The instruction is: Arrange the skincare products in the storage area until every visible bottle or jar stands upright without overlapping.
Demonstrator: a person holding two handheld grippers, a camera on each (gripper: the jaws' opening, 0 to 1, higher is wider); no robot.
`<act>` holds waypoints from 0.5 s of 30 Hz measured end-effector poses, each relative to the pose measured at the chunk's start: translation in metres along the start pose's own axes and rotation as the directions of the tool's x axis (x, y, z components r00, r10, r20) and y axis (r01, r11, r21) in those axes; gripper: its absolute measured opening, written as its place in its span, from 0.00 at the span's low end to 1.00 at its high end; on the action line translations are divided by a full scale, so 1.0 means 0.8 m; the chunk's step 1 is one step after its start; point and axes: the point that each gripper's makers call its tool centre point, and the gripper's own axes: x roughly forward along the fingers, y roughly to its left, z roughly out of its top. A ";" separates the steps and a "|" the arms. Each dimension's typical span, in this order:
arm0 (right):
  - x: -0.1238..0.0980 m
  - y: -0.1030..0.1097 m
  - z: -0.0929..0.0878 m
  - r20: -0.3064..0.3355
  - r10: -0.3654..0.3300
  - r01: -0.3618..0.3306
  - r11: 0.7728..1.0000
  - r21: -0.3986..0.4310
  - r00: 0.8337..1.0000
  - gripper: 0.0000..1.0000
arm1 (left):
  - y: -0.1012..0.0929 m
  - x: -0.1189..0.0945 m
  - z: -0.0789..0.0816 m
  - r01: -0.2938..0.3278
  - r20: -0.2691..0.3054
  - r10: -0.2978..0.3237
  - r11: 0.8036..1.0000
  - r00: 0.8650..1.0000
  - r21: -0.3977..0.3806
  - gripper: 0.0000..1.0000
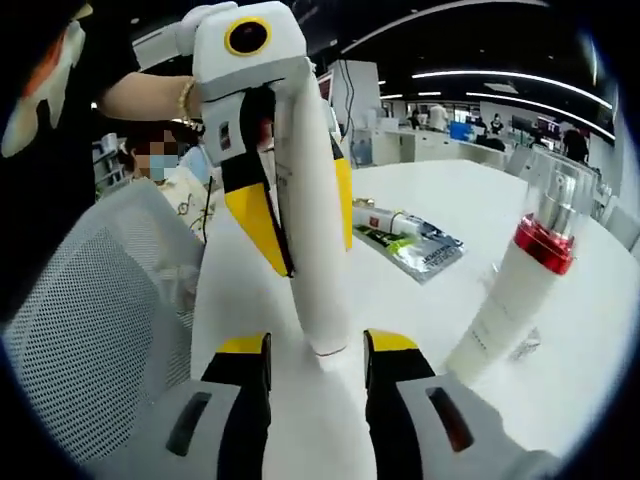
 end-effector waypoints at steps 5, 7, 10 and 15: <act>-0.012 -0.003 -0.007 0.006 -0.053 0.052 0.997 0.059 0.999 0.44 | 0.019 0.006 0.002 -0.007 0.001 0.007 1.000 1.000 0.016 0.18; -0.016 -0.005 -0.008 0.020 -0.076 0.074 0.994 0.081 0.997 0.46 | 0.026 0.009 0.003 -0.007 0.001 0.007 1.000 1.000 0.020 0.18; -0.021 -0.007 -0.014 0.015 -0.097 0.095 0.990 0.101 0.995 0.51 | 0.035 0.012 0.004 -0.009 0.001 0.009 1.000 1.000 0.025 0.18; -0.027 -0.009 -0.021 0.007 -0.133 0.131 0.982 0.135 0.991 0.57 | 0.050 0.016 0.006 -0.016 0.001 0.015 0.999 1.000 0.031 0.18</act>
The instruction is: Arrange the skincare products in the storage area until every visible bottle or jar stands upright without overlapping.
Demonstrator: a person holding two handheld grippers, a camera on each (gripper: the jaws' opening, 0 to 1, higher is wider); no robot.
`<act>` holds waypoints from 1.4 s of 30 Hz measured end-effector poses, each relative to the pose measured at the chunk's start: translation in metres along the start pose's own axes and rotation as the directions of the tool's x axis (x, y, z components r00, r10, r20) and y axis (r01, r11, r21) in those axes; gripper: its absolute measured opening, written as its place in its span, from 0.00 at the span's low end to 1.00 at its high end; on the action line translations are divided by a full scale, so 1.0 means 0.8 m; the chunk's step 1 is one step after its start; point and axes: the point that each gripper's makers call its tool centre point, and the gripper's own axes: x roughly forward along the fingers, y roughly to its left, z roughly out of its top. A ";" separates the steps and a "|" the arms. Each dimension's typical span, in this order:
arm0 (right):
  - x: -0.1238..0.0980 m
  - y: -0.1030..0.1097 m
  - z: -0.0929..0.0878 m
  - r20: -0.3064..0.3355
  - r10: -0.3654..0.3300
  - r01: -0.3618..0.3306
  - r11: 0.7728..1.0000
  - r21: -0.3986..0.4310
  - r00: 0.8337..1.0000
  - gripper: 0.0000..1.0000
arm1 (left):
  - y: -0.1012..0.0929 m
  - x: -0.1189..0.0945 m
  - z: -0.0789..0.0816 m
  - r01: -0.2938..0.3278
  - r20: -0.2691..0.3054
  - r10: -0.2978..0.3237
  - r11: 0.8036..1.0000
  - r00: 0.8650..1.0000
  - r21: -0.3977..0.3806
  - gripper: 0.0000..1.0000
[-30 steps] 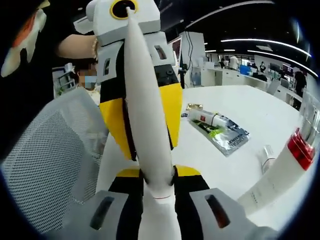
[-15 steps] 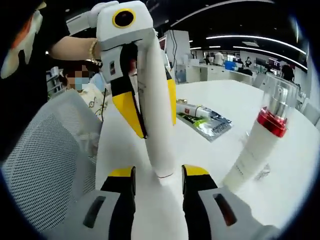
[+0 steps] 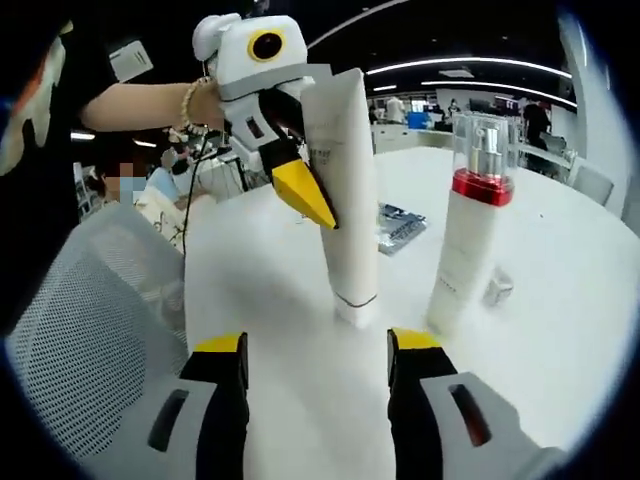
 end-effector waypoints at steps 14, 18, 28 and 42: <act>-0.009 -0.005 -0.010 0.015 -0.089 0.088 0.993 0.079 0.996 0.67 | 0.048 0.015 0.003 -0.013 -0.005 0.014 0.999 1.000 0.042 0.19; -0.011 -0.002 -0.012 0.018 -0.105 0.102 0.990 0.099 0.994 0.69 | 0.064 0.018 -0.001 -0.016 -0.003 0.016 0.999 1.000 0.034 0.19; -0.018 -0.002 -0.017 0.022 -0.131 0.127 0.983 0.136 0.991 0.70 | 0.078 0.024 -0.001 -0.014 0.000 0.014 0.999 1.000 0.031 0.19; -0.021 -0.005 -0.014 0.022 -0.135 0.131 0.983 0.131 0.991 0.70 | 0.074 0.026 -0.011 -0.043 -0.021 0.043 0.999 0.999 -0.004 0.28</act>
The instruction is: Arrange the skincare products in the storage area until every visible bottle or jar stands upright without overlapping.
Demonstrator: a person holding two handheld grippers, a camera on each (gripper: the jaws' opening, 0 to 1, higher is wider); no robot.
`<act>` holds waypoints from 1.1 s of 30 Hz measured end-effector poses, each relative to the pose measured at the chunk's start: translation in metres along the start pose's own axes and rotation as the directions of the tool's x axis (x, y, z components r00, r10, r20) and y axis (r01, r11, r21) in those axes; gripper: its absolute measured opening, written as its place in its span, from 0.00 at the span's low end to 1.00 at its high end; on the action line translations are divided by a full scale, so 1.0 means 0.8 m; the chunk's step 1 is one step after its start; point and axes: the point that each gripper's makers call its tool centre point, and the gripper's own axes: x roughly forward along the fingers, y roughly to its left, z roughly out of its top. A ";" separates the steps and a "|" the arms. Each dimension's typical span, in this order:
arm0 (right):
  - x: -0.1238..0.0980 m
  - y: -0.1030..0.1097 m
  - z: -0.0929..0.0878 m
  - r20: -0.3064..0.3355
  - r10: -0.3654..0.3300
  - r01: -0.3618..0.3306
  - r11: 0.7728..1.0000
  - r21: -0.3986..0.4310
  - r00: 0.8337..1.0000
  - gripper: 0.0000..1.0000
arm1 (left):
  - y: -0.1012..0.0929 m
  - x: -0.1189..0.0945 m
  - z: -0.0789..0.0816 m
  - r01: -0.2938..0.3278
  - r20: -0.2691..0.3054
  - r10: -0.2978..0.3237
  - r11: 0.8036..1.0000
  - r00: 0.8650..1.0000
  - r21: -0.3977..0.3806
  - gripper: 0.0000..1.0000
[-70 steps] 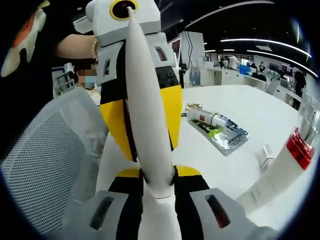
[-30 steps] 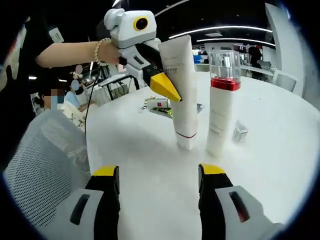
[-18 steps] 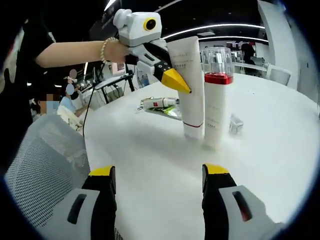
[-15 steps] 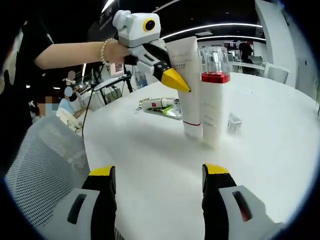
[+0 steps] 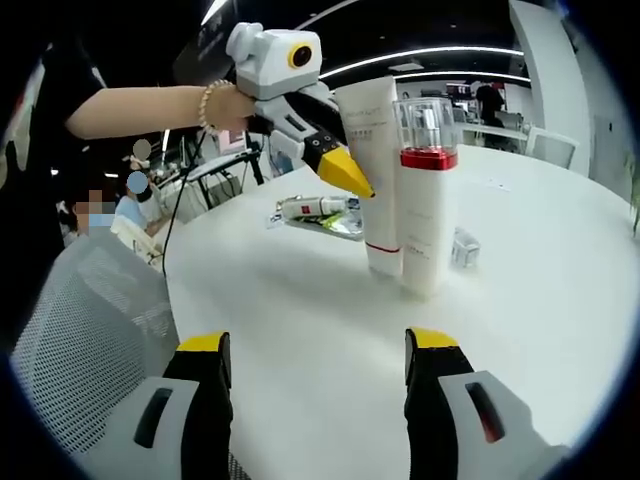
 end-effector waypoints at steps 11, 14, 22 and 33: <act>-0.006 0.004 0.005 0.007 -0.004 0.004 1.000 -0.008 1.000 0.72 | -0.008 -0.009 -0.008 -0.060 -0.018 0.059 0.997 0.998 -0.057 0.48; -0.007 0.003 0.006 0.012 -0.007 0.007 1.000 -0.002 1.000 0.72 | -0.010 -0.013 -0.010 -0.076 -0.019 0.075 0.995 0.997 -0.066 0.53; -0.009 0.008 0.011 0.023 0.003 -0.003 1.000 0.004 1.000 0.73 | -0.018 -0.035 -0.018 -0.139 -0.008 0.139 0.977 0.990 -0.162 0.61; -0.014 0.009 0.031 0.048 -0.028 0.026 0.999 0.035 0.998 0.75 | -0.046 -0.080 -0.048 -0.181 0.001 0.191 0.936 0.982 -0.303 0.64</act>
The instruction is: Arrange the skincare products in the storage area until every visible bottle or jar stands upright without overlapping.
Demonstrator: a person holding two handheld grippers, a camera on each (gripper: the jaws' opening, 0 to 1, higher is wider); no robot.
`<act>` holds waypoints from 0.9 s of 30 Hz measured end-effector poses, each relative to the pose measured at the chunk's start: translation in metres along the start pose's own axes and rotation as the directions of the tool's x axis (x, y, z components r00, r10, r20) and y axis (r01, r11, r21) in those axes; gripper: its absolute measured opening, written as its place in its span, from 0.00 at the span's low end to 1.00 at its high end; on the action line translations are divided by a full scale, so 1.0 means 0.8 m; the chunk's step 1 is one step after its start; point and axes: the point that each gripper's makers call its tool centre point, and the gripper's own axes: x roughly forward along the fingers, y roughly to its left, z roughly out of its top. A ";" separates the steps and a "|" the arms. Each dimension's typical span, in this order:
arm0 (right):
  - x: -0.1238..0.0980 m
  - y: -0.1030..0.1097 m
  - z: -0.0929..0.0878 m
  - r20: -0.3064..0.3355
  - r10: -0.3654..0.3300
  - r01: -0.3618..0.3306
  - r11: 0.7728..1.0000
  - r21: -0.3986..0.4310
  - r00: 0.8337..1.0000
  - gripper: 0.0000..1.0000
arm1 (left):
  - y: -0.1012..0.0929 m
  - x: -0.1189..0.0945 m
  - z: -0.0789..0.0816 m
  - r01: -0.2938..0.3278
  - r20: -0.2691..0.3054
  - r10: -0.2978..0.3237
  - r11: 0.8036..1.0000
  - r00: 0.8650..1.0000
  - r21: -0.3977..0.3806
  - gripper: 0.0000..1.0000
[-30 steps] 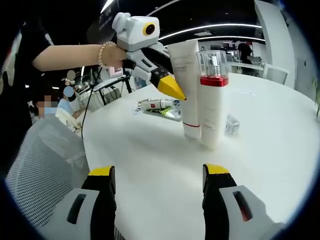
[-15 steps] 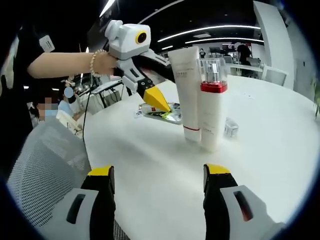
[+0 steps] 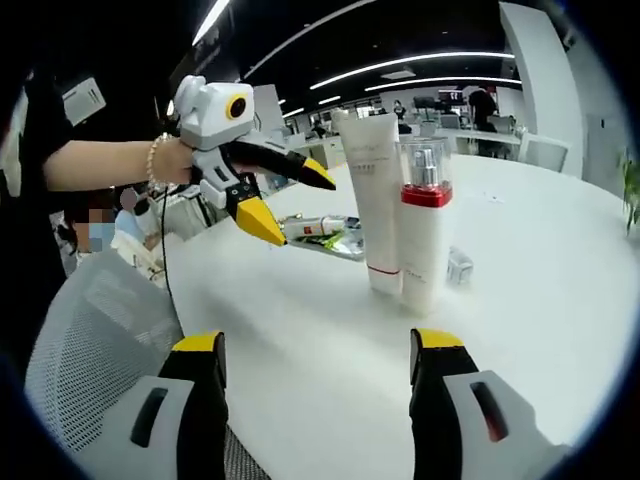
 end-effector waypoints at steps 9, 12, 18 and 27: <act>0.004 0.006 0.017 -0.022 -0.070 0.069 0.997 -0.029 0.997 0.78 | -0.006 -0.048 -0.031 -0.017 0.033 0.020 0.995 0.999 -0.095 0.75; 0.003 0.008 0.025 -0.025 -0.099 0.098 0.994 -0.048 0.995 0.79 | -0.007 -0.065 -0.044 -0.019 0.035 0.023 0.993 0.999 -0.120 0.79; -0.008 0.012 0.038 -0.005 -0.137 0.137 0.989 -0.061 0.991 0.81 | -0.012 -0.093 -0.063 -0.053 0.050 0.066 0.973 0.997 -0.223 0.86; -0.038 0.001 0.026 -0.052 -0.154 0.149 0.984 -0.097 0.987 0.84 | -0.021 -0.121 -0.052 -0.117 0.088 0.156 0.933 0.984 -0.341 0.94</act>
